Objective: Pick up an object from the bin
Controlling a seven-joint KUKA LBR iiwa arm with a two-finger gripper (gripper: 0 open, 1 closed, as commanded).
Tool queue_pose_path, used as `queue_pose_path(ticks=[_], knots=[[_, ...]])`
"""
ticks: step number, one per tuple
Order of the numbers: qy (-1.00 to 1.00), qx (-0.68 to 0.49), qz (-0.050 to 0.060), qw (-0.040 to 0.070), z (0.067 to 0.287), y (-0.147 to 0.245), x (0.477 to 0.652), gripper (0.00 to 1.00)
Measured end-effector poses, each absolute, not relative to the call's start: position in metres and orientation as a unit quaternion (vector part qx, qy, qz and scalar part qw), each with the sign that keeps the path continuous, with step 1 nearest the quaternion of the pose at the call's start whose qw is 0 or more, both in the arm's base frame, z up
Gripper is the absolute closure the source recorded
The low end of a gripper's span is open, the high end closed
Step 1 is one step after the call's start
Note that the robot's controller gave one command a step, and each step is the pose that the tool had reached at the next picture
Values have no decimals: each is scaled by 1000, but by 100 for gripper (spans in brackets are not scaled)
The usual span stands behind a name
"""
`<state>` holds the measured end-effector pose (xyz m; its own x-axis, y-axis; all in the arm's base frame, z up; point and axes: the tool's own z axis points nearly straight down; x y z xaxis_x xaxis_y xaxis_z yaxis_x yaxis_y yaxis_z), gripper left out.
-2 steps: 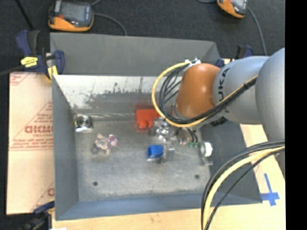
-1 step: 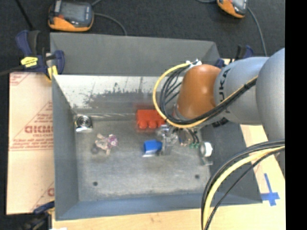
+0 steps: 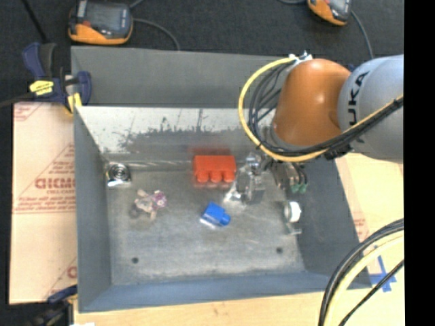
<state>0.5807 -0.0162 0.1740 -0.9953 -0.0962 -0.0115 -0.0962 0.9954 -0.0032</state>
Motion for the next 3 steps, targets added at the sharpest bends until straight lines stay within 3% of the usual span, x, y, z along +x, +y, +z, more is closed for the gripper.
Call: queue_pose_path(ticks=[1, 2, 3], knots=[[998, -67, -2, 6, 225, -36, 596, 100], [987, -161, -2, 4, 230, -57, 625, 100], [987, -161, -1, 3, 230, -56, 625, 0]])
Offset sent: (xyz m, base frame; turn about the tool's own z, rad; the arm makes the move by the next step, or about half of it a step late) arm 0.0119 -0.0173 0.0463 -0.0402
